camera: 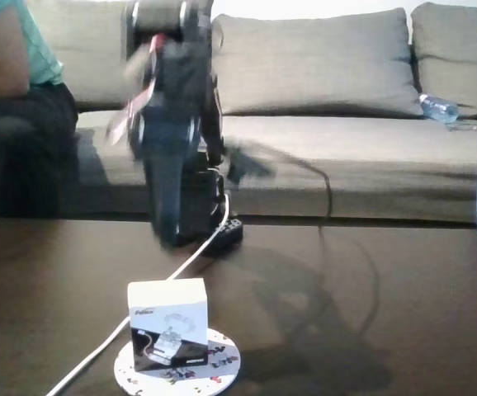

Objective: Grasp a servo box and put it on the zirlivani.

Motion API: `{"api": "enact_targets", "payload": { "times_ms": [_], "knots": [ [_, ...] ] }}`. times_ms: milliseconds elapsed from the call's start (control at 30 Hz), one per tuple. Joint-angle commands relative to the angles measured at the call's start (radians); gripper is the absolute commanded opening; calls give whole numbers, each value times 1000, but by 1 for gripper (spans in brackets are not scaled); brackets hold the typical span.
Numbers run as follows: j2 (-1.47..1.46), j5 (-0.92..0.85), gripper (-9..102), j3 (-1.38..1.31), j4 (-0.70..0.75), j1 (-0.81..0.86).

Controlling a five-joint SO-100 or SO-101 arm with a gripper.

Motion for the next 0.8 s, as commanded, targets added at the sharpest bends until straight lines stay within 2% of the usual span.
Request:
{"api": "enact_targets", "payload": {
  "times_ms": [0, 133, 533, 667, 767],
  "knots": [
    [175, 8, 19, 94, 69, -5],
    [319, 66, 1, 288, -5, -11],
    [781, 120, 1, 1474, -750, -57],
    [977, 121, 1, 1779, -876, -103],
    [1118, 179, 1, 1913, -877, -147]
  ]
}}
